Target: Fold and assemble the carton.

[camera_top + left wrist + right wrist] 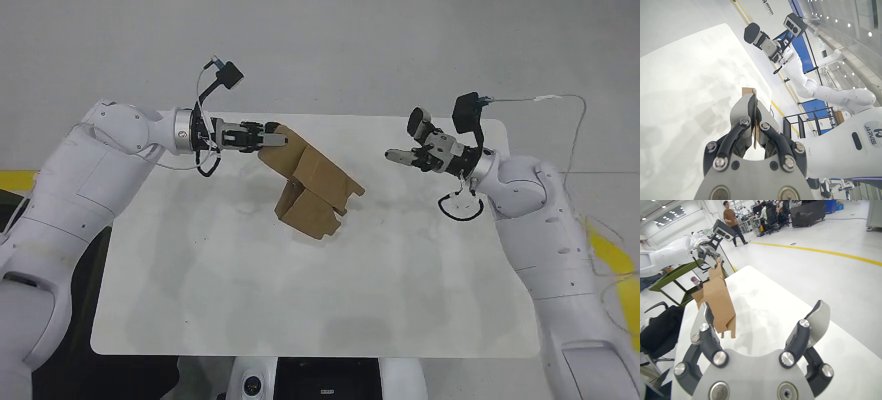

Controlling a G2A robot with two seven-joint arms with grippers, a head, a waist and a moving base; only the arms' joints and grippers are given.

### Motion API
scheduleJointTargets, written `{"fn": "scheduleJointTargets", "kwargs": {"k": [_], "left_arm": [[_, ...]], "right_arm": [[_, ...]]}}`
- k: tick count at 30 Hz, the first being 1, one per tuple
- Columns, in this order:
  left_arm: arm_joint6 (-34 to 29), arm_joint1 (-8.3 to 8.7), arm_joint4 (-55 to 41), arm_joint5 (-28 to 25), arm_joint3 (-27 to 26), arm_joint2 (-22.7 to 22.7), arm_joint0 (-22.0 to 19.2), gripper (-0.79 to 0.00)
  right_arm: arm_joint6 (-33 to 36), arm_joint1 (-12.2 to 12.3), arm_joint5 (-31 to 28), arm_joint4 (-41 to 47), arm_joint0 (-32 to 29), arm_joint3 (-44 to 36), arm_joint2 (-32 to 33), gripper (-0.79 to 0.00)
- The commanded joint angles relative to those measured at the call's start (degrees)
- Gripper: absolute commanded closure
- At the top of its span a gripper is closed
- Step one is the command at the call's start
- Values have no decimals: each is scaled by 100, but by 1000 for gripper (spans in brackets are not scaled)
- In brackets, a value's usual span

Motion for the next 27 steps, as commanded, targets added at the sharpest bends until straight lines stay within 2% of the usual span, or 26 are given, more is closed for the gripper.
{"fn": "scheduleJointTargets", "kwargs": {"k": [1,6,8,17,26,27], "left_arm": [[2,19,-22,-2,-41,66,-6,0],[-20,61,-57,20,-188,226,-28,0],[-16,81,-55,16,-246,290,-37,0],[-112,177,-300,111,-508,535,-69,0],[-204,255,-546,203,-674,665,-109,0],[-204,262,-551,203,-680,677,-112,0]], "right_arm": [[674,-5,18,716,153,57,-248,-785],[1902,-38,52,1908,516,275,-851,-785],[2166,-53,157,2313,667,361,-1064,-785],[2278,-61,267,2944,1087,592,-2103,-785],[2047,-69,37,3299,1508,743,-3111,-785],[2027,-69,17,3327,1553,750,-3223,-727]]}}
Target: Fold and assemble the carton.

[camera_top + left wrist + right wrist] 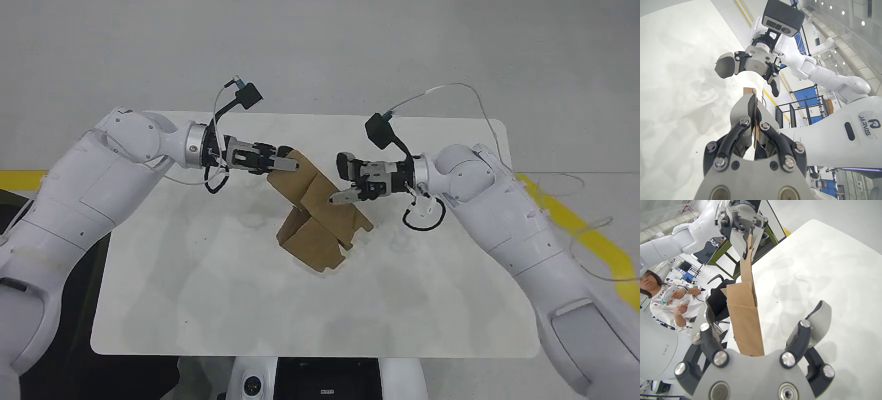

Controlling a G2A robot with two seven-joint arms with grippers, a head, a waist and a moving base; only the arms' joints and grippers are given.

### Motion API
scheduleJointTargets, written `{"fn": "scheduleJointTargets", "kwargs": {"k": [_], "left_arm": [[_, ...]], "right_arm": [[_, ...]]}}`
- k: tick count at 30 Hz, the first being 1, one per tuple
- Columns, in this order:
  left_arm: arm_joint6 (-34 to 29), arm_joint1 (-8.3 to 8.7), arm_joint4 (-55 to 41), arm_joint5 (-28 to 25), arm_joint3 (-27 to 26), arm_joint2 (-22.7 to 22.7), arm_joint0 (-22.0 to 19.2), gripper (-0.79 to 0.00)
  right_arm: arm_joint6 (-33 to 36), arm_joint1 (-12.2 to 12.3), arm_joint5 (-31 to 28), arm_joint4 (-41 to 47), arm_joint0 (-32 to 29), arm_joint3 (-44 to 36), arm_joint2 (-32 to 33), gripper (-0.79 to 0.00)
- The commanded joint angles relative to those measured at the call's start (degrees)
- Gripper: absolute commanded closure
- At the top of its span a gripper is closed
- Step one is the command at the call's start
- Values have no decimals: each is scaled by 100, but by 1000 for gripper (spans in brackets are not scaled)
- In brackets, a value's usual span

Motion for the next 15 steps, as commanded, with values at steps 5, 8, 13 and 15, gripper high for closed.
{"fn": "scheduleJointTargets", "kwargs": {"k": [5,8,13,15], "left_arm": [[-7,37,-22,8,-43,81,-32,0],[-6,49,-23,6,-73,123,-52,0],[58,73,5,-58,-104,188,-78,0],[78,84,22,-78,-123,220,-89,0]], "right_arm": [[-217,-3,-216,161,254,131,-615,-376],[-281,-6,-281,290,376,206,-886,-345],[-359,-3,-359,518,572,271,-1271,-283],[-359,0,-359,641,631,271,-1390,-265]]}}
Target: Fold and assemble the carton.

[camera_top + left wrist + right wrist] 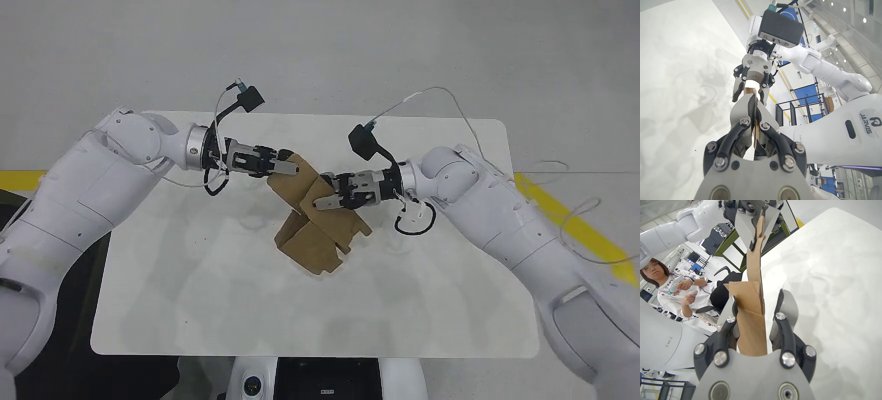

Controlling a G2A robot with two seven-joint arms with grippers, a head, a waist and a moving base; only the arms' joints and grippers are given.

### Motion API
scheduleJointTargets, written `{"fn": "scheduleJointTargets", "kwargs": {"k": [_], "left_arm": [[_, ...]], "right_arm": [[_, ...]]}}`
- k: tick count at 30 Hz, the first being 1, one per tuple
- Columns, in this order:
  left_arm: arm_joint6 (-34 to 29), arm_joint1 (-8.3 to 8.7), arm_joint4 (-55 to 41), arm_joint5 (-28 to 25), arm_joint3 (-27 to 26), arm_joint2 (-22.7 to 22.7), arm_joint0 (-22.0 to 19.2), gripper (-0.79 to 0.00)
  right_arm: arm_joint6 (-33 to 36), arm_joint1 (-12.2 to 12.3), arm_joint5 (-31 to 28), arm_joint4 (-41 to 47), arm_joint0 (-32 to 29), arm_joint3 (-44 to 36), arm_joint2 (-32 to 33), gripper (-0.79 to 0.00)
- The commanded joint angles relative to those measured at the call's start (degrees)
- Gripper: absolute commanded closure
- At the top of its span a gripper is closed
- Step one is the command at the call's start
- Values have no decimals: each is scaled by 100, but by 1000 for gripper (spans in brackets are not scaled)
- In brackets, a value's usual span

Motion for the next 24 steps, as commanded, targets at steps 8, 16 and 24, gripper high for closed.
{"fn": "scheduleJointTargets", "kwargs": {"k": [8,16,24], "left_arm": [[140,48,95,-140,-37,163,-65,0],[294,74,111,-293,-6,339,-141,0],[488,121,-248,-488,-2,372,-192,-785]], "right_arm": [[2,29,2,380,197,-40,-402,-157],[2,40,2,501,272,-43,-568,0],[2,38,2,714,279,-20,-619,0]]}}
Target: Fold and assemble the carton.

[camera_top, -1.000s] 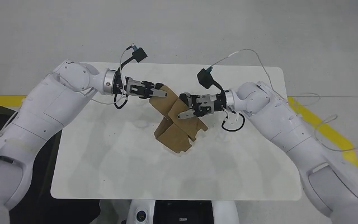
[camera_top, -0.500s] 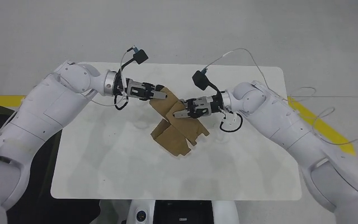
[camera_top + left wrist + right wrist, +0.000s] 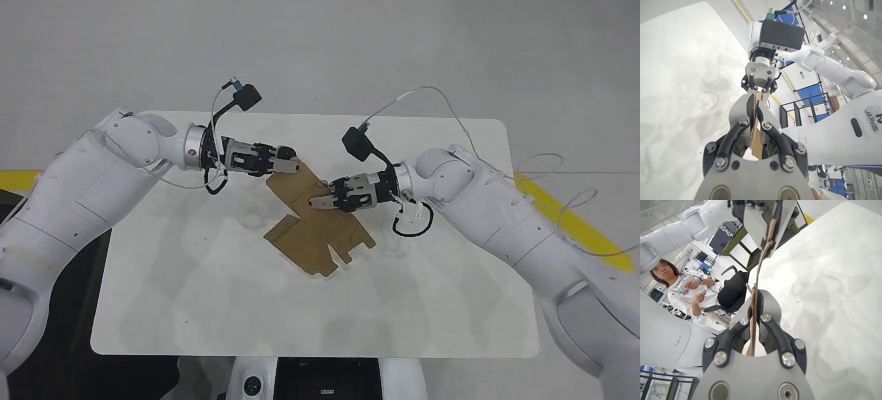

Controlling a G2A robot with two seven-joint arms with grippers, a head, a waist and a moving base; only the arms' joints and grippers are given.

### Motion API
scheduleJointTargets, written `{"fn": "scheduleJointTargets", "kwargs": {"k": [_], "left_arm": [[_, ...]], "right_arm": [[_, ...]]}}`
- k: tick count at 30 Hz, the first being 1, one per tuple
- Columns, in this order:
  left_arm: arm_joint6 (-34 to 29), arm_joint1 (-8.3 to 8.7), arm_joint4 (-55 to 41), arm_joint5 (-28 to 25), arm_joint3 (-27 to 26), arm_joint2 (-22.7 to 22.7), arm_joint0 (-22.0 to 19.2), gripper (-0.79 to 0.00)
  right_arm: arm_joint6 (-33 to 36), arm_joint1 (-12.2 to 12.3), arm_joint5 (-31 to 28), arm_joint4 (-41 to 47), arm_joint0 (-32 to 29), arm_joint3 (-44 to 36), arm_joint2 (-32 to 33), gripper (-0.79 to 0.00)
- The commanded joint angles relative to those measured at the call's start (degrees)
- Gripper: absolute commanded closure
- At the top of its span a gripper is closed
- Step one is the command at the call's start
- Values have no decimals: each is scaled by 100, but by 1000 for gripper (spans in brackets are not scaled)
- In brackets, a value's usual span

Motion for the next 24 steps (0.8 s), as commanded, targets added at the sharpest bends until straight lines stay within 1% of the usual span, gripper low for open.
{"fn": "scheduleJointTargets", "kwargs": {"k": [1,5,8,12,17,24], "left_arm": [[26,20,-200,-26,-12,-26,4,-785],[120,71,-431,-119,-19,-113,36,-785],[193,109,-599,-192,25,-195,100,-785],[282,146,-890,-281,82,-334,227,-785],[367,187,-1094,-366,70,-541,399,-785],[384,195,-1105,-383,210,-713,674,-785]], "right_arm": [[-1,-3,0,74,-13,14,12,0],[-1,-10,0,379,-86,37,175,0],[-19,-10,0,563,-184,84,446,0],[-326,-19,0,422,-388,135,860,0],[-1002,-45,0,-58,-637,169,1314,0],[-2423,-115,0,-707,-1037,121,1919,0]]}}
